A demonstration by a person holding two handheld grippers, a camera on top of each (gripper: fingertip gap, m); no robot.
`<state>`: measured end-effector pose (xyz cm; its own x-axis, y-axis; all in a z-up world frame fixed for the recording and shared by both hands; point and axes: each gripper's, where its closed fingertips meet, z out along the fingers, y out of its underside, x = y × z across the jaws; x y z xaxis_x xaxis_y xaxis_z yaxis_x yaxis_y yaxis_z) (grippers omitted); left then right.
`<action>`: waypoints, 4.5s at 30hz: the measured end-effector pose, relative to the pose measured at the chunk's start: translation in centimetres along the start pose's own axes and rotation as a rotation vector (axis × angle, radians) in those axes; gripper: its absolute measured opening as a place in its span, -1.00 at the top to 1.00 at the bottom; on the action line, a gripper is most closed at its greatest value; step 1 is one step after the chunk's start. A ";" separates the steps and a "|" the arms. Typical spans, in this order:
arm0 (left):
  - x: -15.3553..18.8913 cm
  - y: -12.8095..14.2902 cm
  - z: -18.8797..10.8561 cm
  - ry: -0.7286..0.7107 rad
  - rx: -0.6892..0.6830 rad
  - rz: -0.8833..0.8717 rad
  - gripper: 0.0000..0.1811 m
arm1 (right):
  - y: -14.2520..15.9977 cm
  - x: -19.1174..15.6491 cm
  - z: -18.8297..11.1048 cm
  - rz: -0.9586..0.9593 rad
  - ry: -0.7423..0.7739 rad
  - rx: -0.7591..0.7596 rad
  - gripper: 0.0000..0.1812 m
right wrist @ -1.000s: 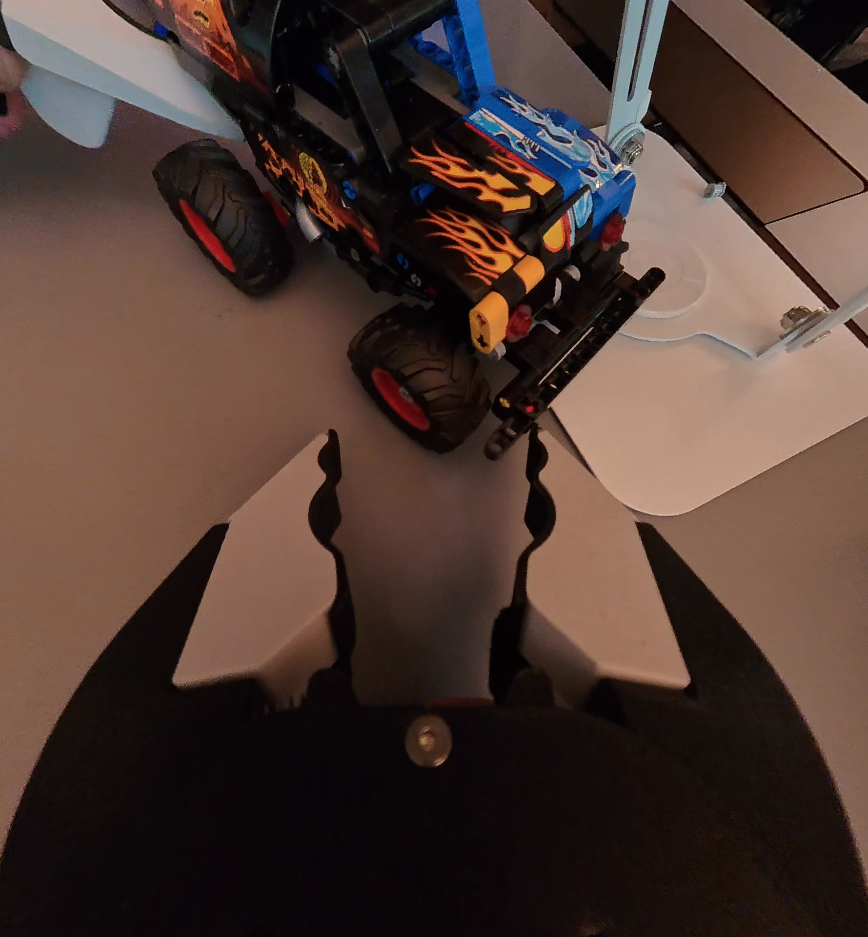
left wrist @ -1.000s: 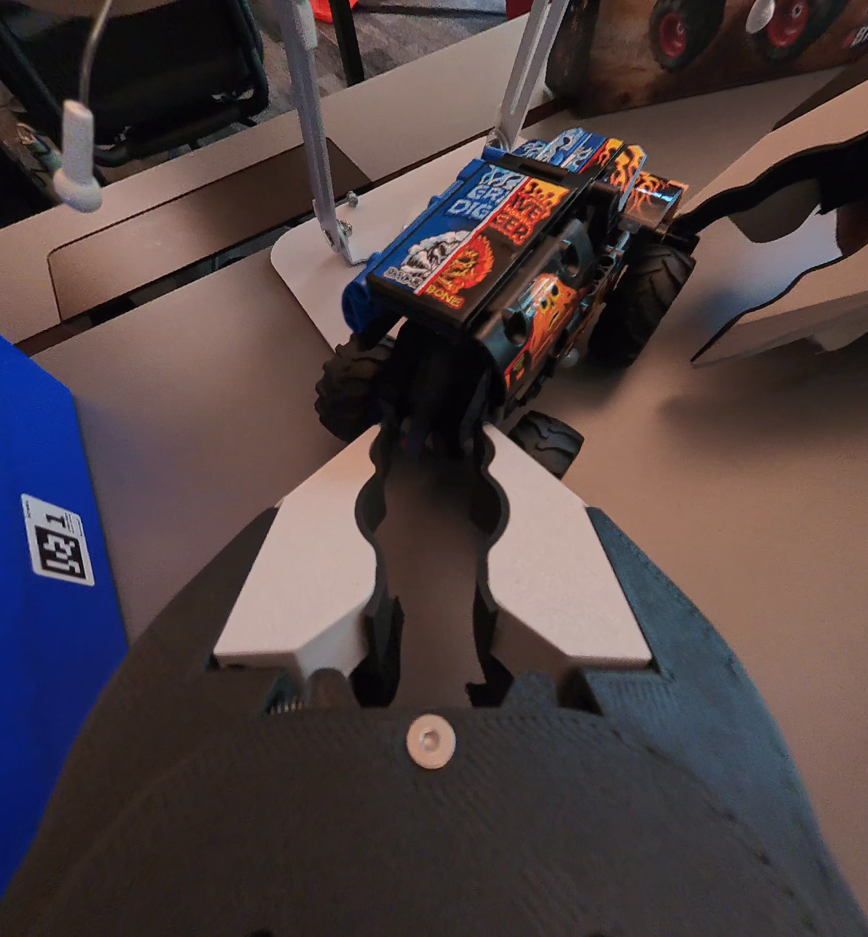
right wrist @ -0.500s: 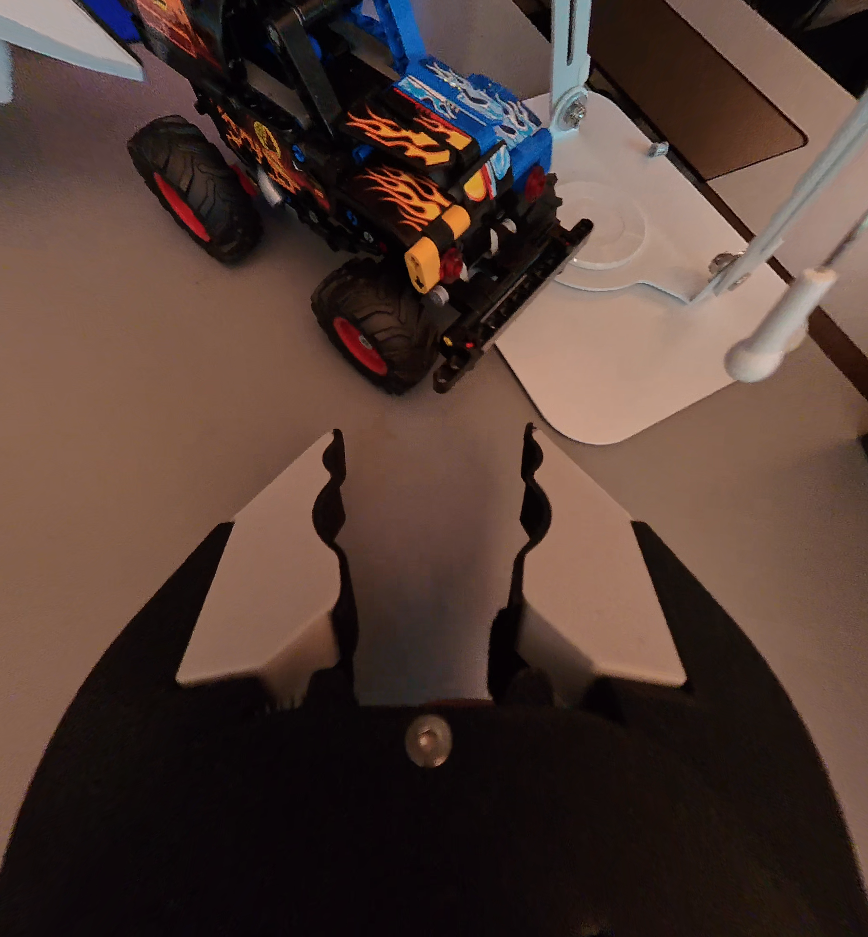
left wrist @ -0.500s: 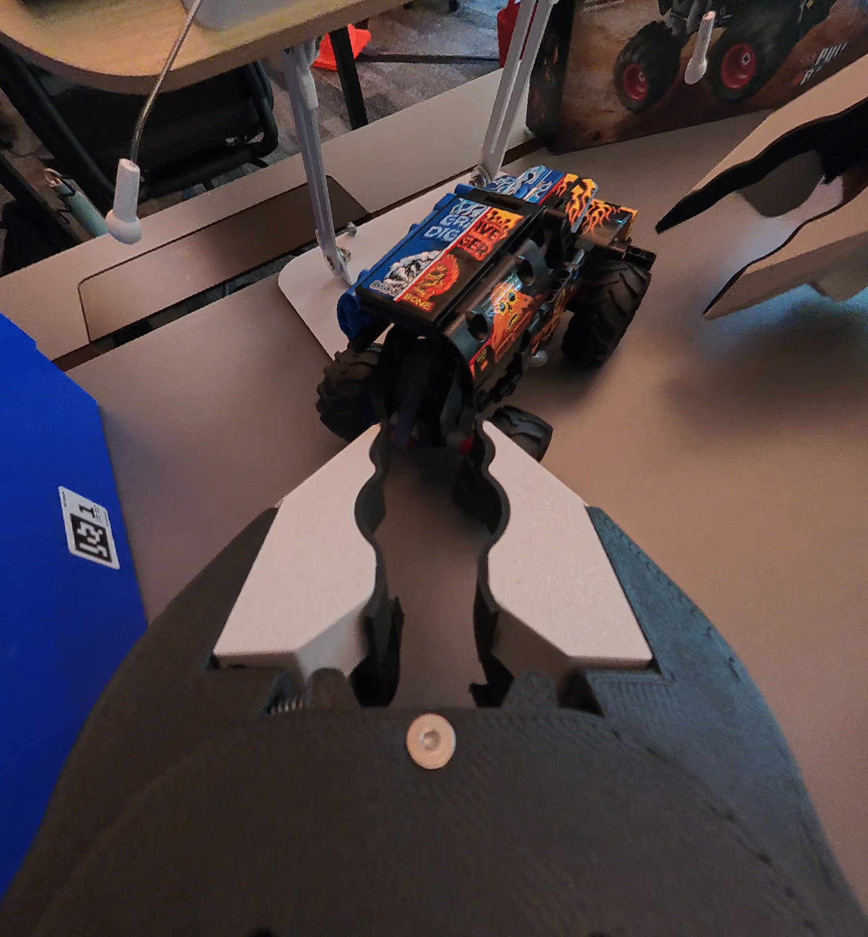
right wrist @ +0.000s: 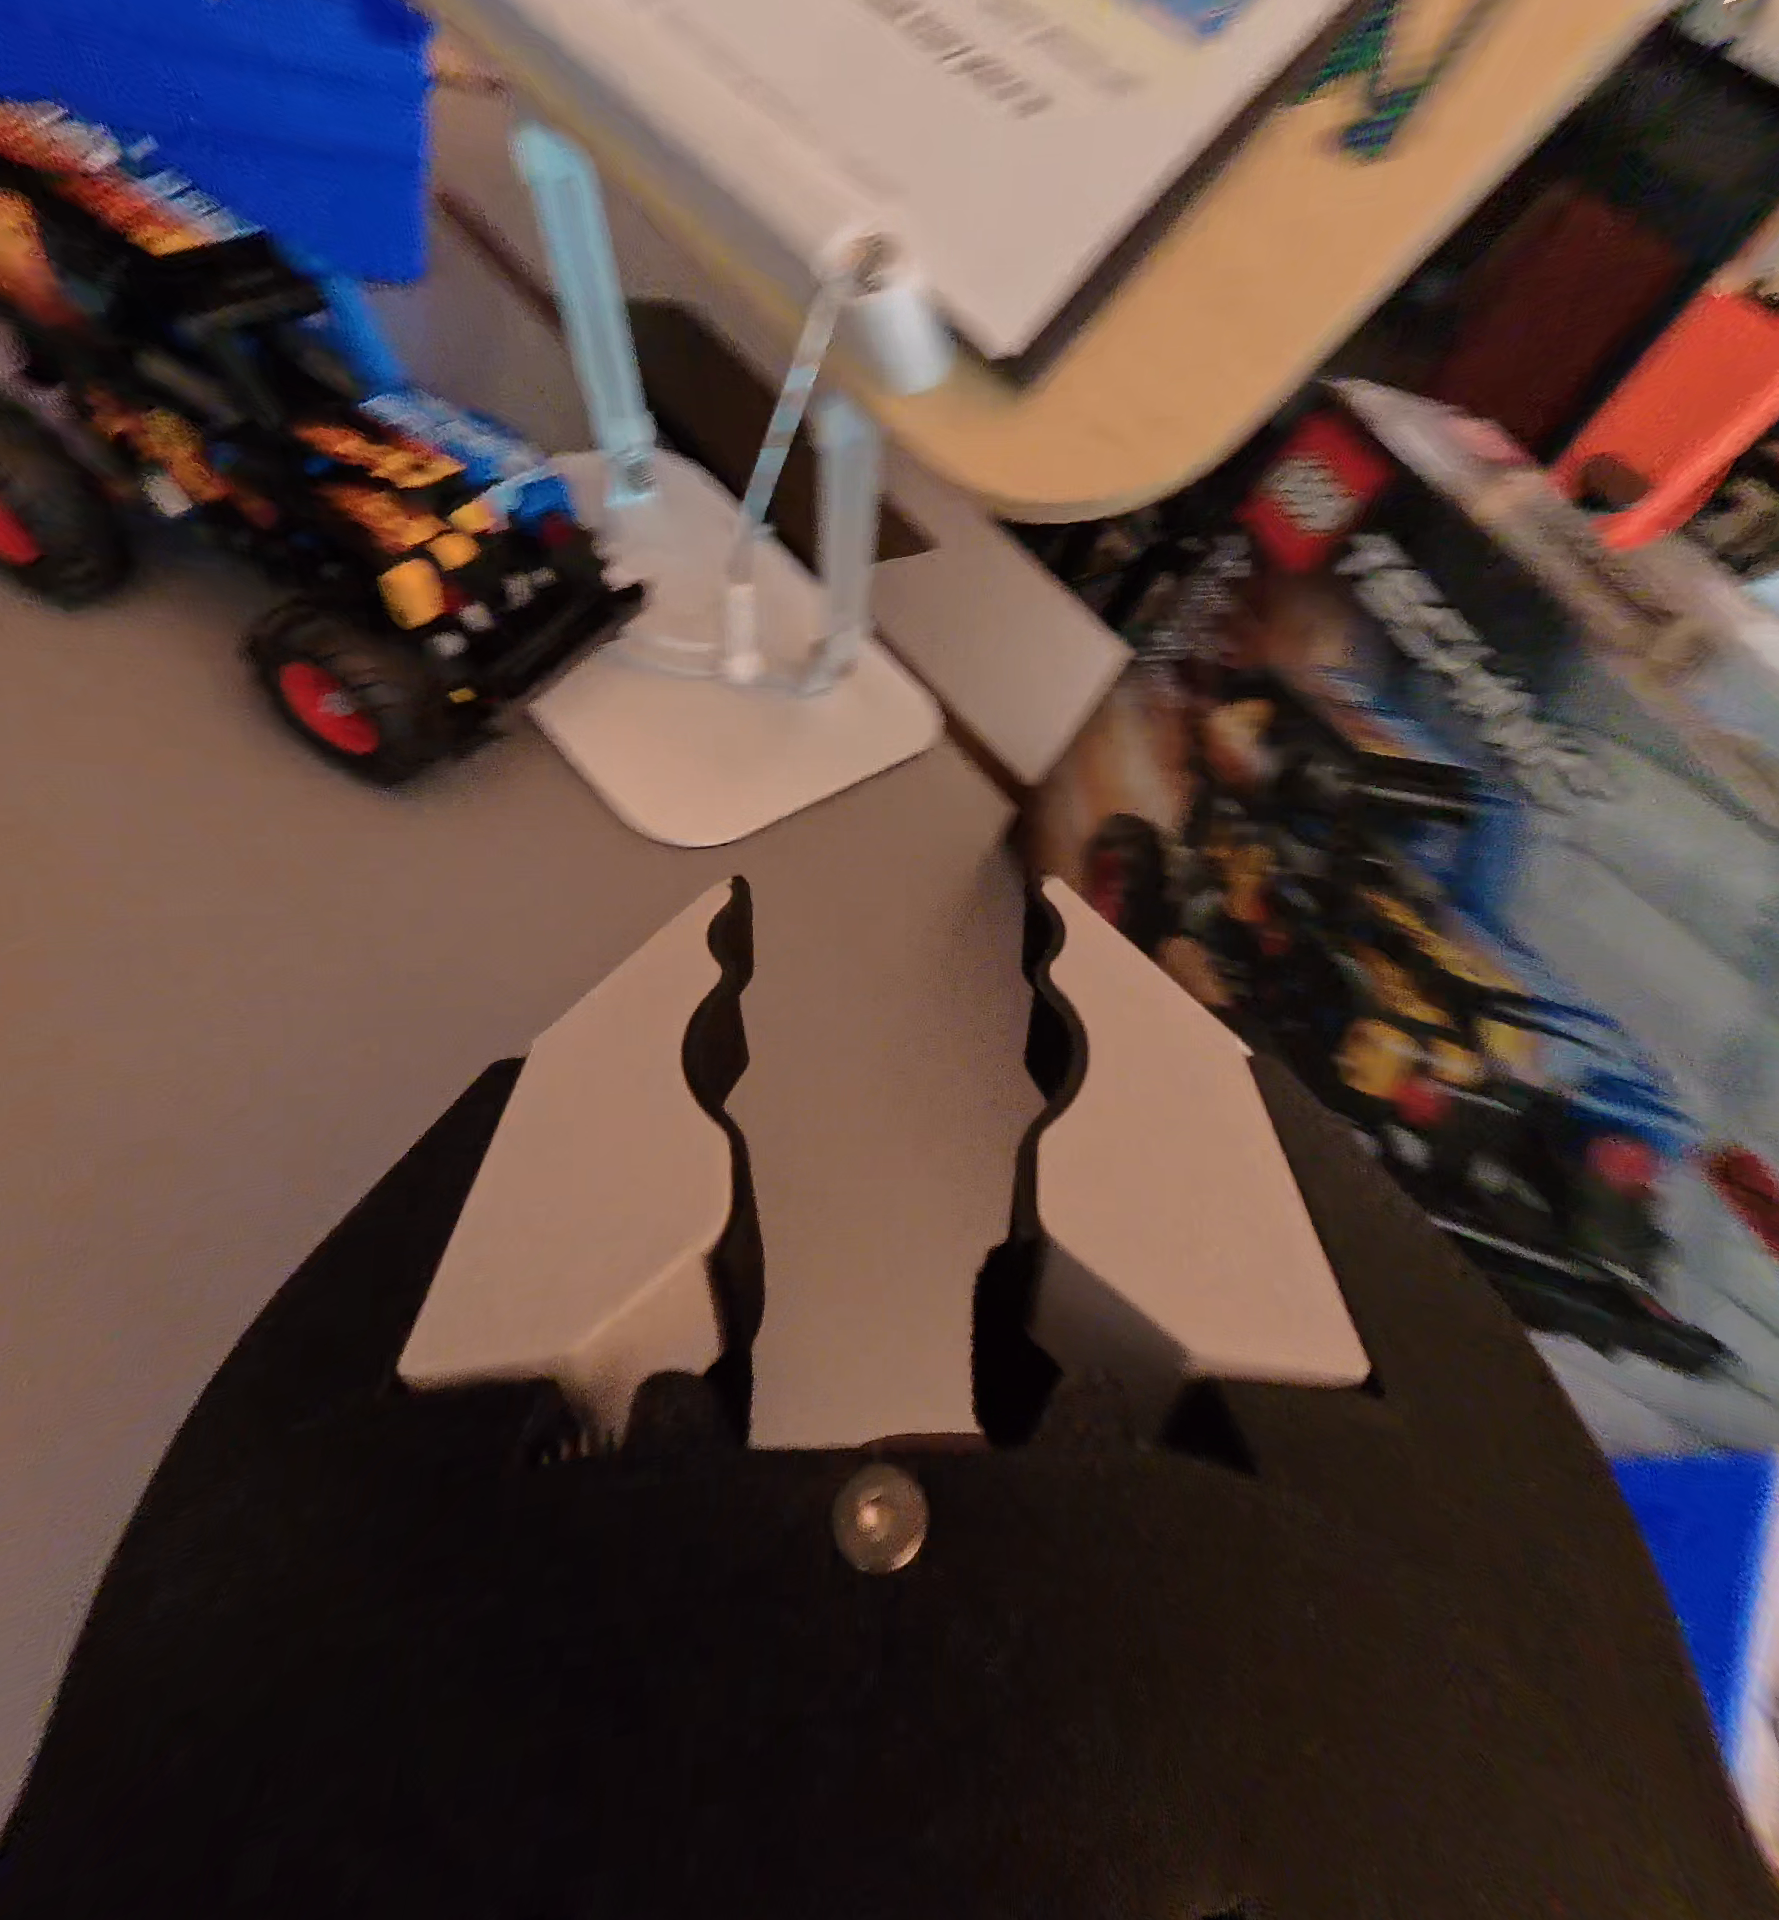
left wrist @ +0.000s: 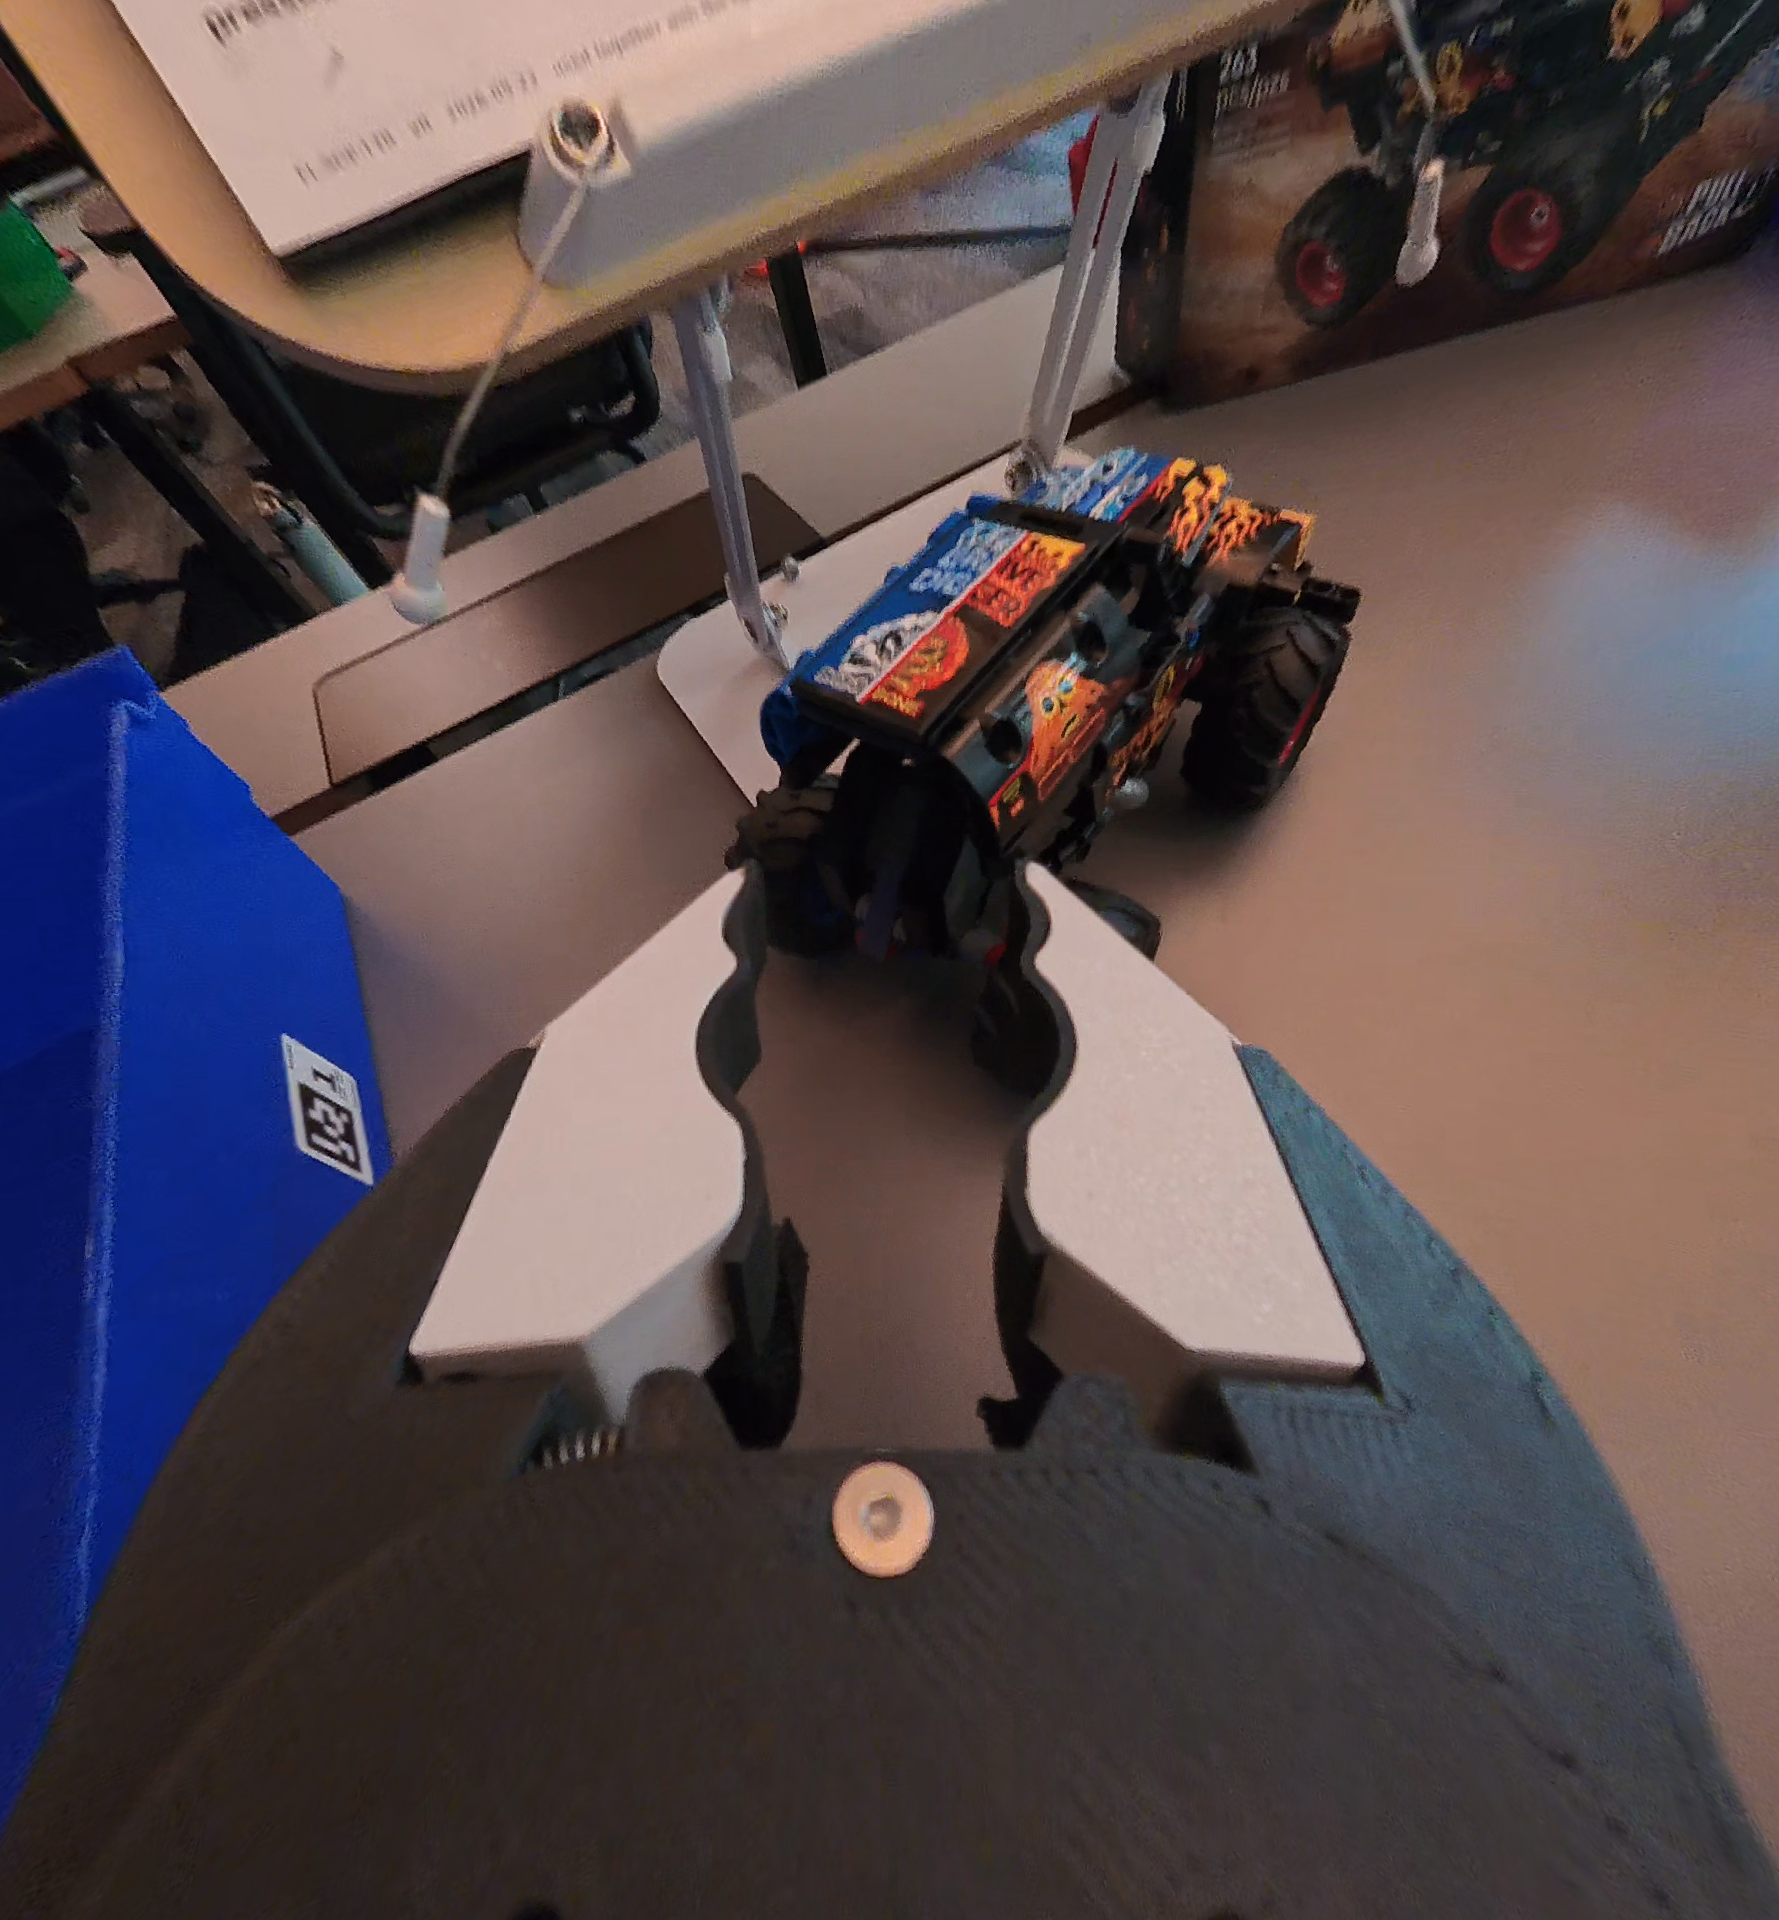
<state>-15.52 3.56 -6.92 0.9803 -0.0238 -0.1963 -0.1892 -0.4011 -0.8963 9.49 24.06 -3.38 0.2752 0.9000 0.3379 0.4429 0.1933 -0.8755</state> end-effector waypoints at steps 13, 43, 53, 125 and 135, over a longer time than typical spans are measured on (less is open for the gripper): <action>2.4 -1.7 0.4 0.053 0.051 0.043 0.54 | 1.3 18.9 -7.2 0.202 0.360 0.111 -0.05; 2.2 -1.9 0.6 0.089 0.083 -0.016 0.48 | 1.7 18.3 -1.2 0.299 -0.092 -0.030 -0.10; 1.9 -2.2 0.2 0.087 0.109 -0.036 0.49 | 2.0 17.6 -2.4 0.336 -0.100 -0.028 -0.17; 31.0 -15.6 -8.2 0.381 0.115 0.902 0.05 | -1.1 -9.7 -23.4 -0.407 -0.098 0.012 -0.15; 33.7 -14.3 -10.3 0.364 0.192 1.018 0.06 | 1.5 -11.2 -23.1 -0.501 0.017 0.030 -0.06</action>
<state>20.86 -0.97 3.40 0.3122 -0.5440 -0.7789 -0.8943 0.1084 -0.4342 26.78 5.20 -0.46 0.0495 0.6874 0.7246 0.4998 0.6111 -0.6139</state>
